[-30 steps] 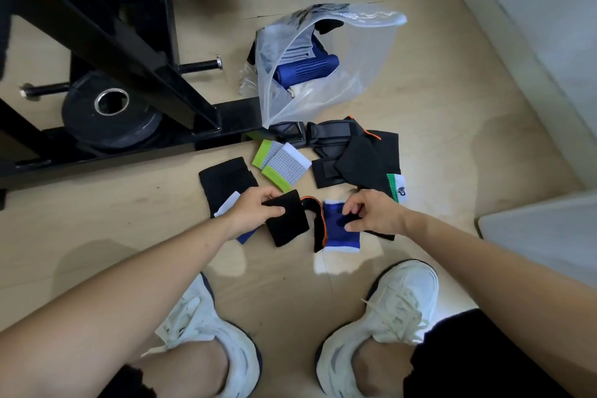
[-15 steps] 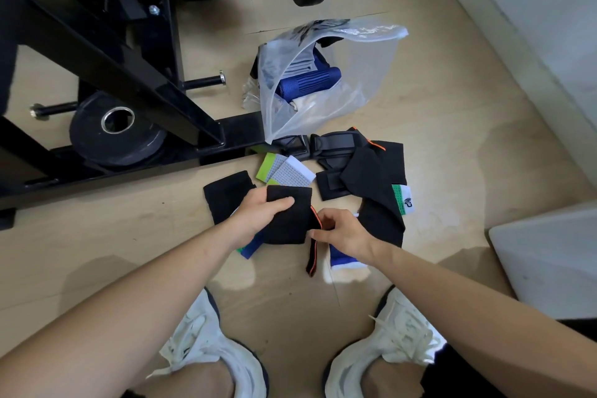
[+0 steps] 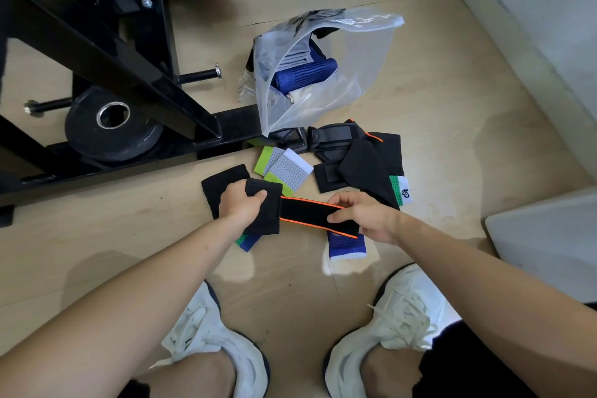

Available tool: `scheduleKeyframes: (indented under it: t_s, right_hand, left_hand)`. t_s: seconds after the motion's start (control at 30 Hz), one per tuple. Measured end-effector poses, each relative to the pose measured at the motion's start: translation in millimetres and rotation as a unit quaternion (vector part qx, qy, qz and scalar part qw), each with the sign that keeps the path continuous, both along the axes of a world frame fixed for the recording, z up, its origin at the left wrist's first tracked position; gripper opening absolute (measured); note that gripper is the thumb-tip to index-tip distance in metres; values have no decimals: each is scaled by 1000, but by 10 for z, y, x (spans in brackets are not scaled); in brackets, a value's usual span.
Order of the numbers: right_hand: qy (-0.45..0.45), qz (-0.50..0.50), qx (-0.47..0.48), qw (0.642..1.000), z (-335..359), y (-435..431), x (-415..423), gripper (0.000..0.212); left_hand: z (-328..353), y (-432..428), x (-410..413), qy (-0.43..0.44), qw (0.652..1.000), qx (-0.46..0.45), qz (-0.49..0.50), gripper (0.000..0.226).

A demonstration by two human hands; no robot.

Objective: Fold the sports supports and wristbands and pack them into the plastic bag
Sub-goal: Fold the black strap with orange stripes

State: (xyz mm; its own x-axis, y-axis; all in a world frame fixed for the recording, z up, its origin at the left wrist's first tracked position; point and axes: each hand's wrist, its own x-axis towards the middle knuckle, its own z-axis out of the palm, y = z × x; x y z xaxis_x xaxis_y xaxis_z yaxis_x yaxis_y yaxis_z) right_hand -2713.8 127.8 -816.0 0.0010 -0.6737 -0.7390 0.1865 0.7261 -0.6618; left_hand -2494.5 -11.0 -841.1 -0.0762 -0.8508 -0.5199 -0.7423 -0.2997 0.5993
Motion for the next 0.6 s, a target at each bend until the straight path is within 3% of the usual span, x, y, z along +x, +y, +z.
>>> scheduleKeyframes:
  t_s: [0.1, 0.2, 0.27, 0.37, 0.47, 0.6]
  right_hand:
    - [-71, -61, 7, 996, 24, 26, -54, 25]
    - [-27, -46, 8, 999, 19, 41, -54, 30]
    - [-17, -32, 11, 999, 25, 39, -21, 30]
    - [-78, -53, 11, 996, 70, 23, 40, 30]
    - [-157, -72, 12, 985, 136, -23, 41, 37]
    - [-226, -170, 32, 959, 122, -58, 7, 50]
  left_hand:
    - [42, 26, 3, -46, 997, -35, -42, 27]
    - [73, 83, 10, -49, 974, -142, -171, 42]
    - [99, 124, -47, 0, 945, -177, -274, 50]
    - [145, 278, -234, 114, 939, -53, -321, 41]
    - [163, 412, -395, 195, 952, 42, -231, 30]
    - [184, 420, -412, 235, 952, 87, -175, 39]
